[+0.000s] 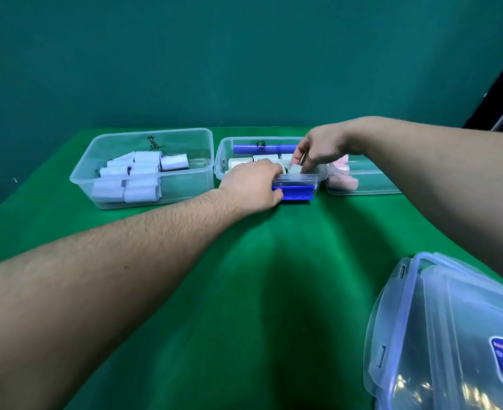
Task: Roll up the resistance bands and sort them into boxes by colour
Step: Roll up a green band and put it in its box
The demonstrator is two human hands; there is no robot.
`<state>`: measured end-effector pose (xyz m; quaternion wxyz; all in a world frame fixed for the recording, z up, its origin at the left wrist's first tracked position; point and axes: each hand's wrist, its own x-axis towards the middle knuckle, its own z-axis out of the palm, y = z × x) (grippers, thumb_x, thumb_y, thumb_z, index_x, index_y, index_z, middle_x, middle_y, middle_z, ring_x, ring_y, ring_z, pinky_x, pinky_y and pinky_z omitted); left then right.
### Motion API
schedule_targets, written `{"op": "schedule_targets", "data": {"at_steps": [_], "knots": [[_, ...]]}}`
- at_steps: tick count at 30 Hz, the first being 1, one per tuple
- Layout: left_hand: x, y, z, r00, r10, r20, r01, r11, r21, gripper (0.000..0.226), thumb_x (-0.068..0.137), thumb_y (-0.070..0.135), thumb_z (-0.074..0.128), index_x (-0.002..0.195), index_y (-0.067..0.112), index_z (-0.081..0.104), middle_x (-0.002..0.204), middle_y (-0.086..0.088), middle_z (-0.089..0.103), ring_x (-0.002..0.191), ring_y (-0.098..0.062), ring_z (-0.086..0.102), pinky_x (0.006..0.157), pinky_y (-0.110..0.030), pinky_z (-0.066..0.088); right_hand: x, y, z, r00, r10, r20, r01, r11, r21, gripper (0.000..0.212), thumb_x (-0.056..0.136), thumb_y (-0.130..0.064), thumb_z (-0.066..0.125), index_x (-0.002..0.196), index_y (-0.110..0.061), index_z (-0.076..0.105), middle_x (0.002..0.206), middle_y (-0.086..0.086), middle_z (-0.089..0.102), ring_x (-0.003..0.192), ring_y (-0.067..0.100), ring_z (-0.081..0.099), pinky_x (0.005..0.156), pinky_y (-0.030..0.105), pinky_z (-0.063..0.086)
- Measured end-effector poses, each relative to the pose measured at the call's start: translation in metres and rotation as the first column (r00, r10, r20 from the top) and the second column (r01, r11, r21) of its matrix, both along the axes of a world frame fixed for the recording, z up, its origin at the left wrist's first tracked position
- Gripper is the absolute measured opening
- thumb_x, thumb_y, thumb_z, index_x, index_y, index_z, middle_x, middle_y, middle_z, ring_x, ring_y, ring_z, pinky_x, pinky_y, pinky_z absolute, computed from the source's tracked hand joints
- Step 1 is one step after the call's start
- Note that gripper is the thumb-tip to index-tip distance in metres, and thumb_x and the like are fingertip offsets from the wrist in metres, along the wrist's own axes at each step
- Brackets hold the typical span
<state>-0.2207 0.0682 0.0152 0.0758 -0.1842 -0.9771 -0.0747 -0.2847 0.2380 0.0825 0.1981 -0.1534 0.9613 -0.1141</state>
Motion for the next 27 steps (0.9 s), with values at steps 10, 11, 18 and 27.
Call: {"op": "schedule_targets", "data": {"at_steps": [10,11,18,27], "knots": [[-0.001,0.000,-0.001,0.999,0.015,0.032,-0.015,1.000,0.003,0.027,0.088,0.036,0.053,0.108,0.019,0.058,0.114,-0.001,0.058,0.104,-0.026,0.057,0.086,-0.037,0.049,-0.007,-0.017,0.000,0.996,0.081,0.036,-0.088,0.965,0.248,0.019,0.090,-0.012,0.067,0.105,-0.023,0.069,0.084,-0.015,0.059,0.094,0.015,0.052,0.081,0.024,0.036],[-0.001,0.000,-0.001,1.000,0.013,0.028,-0.013,1.000,0.000,0.024,0.088,0.036,0.053,0.105,0.020,0.057,0.113,-0.001,0.058,0.103,-0.026,0.057,0.084,-0.036,0.048,-0.008,-0.016,-0.001,0.995,0.089,0.041,-0.096,0.963,0.253,0.019,0.090,-0.012,0.066,0.104,-0.024,0.069,0.084,-0.015,0.060,0.093,0.015,0.053,0.079,0.024,0.038],[-0.003,0.000,-0.004,1.000,-0.002,0.006,0.002,1.000,-0.001,0.027,0.090,0.035,0.052,0.109,0.018,0.058,0.115,-0.001,0.057,0.105,-0.025,0.057,0.086,-0.036,0.046,-0.011,-0.016,-0.012,0.990,0.142,0.010,-0.141,0.963,0.231,0.021,0.087,-0.007,0.066,0.102,-0.021,0.065,0.087,-0.010,0.062,0.084,0.014,0.054,0.065,0.017,0.041],[-0.004,0.000,0.002,0.999,-0.020,0.040,0.019,1.000,0.025,0.030,0.088,0.032,0.056,0.114,0.020,0.058,0.116,-0.001,0.056,0.105,-0.024,0.056,0.086,-0.037,0.047,-0.008,-0.004,-0.011,0.990,0.134,-0.040,-0.127,0.980,0.153,0.011,0.090,-0.033,0.066,0.099,-0.032,0.072,0.093,-0.017,0.067,0.089,0.010,0.058,0.079,0.024,0.042]]}}
